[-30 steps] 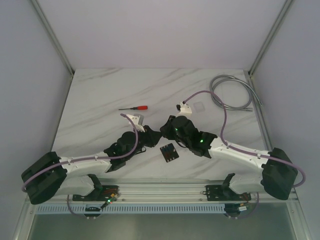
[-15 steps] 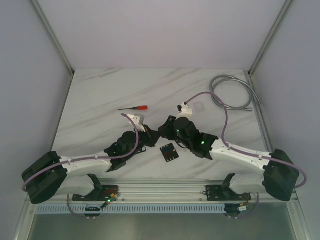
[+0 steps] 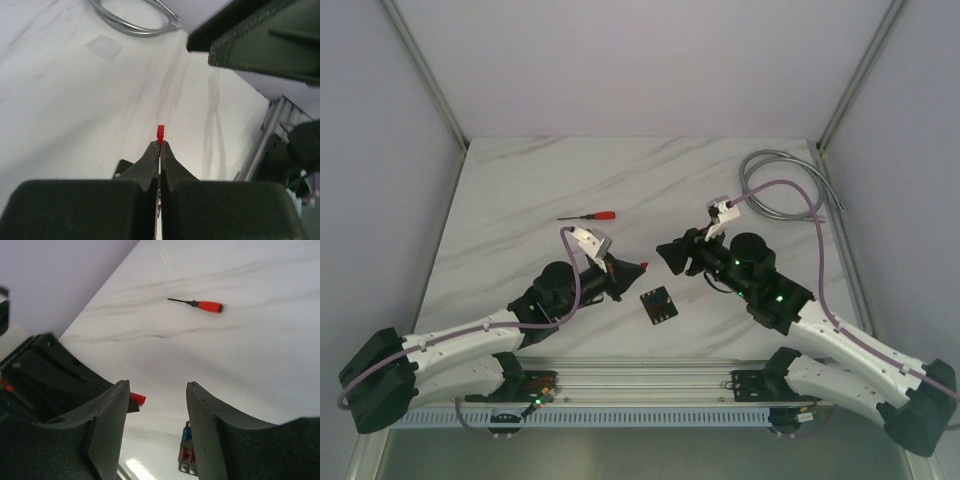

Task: Snap on the fuse box
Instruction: Pick up the fuse from the center of the board.

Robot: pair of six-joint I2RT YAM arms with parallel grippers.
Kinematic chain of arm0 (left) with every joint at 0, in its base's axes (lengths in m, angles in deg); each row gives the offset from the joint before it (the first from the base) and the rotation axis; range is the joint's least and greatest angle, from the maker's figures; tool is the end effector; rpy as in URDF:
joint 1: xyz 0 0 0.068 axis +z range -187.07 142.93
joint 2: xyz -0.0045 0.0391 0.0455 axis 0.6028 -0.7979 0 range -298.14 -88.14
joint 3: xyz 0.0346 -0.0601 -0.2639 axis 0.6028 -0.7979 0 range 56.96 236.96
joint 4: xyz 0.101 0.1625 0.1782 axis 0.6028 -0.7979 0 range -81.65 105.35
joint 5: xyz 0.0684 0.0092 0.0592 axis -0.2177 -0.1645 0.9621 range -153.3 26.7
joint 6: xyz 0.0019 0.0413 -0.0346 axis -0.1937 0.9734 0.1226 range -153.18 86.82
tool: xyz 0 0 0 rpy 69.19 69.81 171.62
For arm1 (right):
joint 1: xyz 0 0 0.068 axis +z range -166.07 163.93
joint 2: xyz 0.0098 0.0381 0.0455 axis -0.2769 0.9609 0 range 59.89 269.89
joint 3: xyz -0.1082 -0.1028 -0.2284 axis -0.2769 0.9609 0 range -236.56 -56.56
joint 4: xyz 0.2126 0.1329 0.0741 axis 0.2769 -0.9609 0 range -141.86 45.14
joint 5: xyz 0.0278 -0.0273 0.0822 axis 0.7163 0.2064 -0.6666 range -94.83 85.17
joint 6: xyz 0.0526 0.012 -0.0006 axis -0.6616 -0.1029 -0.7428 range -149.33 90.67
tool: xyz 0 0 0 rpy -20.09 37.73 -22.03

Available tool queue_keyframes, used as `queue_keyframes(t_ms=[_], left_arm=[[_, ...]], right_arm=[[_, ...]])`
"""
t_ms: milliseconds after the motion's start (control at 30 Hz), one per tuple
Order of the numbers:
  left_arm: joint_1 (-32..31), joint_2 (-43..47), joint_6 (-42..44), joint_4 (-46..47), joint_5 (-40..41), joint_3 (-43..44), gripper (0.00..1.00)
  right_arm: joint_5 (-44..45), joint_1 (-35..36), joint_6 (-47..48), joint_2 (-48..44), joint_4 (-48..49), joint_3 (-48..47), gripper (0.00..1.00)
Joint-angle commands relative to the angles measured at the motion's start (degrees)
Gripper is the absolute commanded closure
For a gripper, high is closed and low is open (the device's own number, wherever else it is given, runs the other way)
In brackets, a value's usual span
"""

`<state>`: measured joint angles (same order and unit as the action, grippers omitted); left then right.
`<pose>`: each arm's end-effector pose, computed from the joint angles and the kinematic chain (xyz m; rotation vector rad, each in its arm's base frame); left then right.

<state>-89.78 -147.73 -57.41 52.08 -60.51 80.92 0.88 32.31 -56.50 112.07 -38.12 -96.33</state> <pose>0.1407 -0.1819 0.2495 0.3648 1.6031 -1.0109 0.1482 0.1614 0.3171 -0.2444 1.7350 0.9021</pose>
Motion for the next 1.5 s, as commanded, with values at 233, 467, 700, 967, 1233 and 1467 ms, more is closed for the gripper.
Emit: queue_keyframes(t_ms=[233,467,700,967,1233,1467], left_arm=[[0.38,6.42,10.61,-8.1,-21.94,5.39,1.0],[0.38,6.69,11.3,-9.71,-26.69,7.2,1.0],[0.39,6.35,10.96,-9.22,-28.66,7.65,1.0],[0.38,5.77,10.37,-7.91,-30.16,7.86,1.0],[0.39,5.08,9.82,-6.96,-31.08,7.94,1.0],[0.41,5.19,9.64,-6.47,-30.53,7.76,1.0]], right_arm=[[-33.27,-4.04,23.03,-6.45,-5.76,-2.28,0.47],[-40.07,-4.26,26.91,-6.95,-6.97,-2.81,0.52],[-42.12,-4.35,27.56,-5.97,-7.07,-2.92,0.6],[-43.4,-4.43,28.25,-5.6,-7.07,-2.77,0.66],[-44.57,-4.61,29.0,-4.71,-7.49,-2.34,0.75],[-46.51,-5.03,29.8,-5.04,-8.61,-2.09,0.86]])
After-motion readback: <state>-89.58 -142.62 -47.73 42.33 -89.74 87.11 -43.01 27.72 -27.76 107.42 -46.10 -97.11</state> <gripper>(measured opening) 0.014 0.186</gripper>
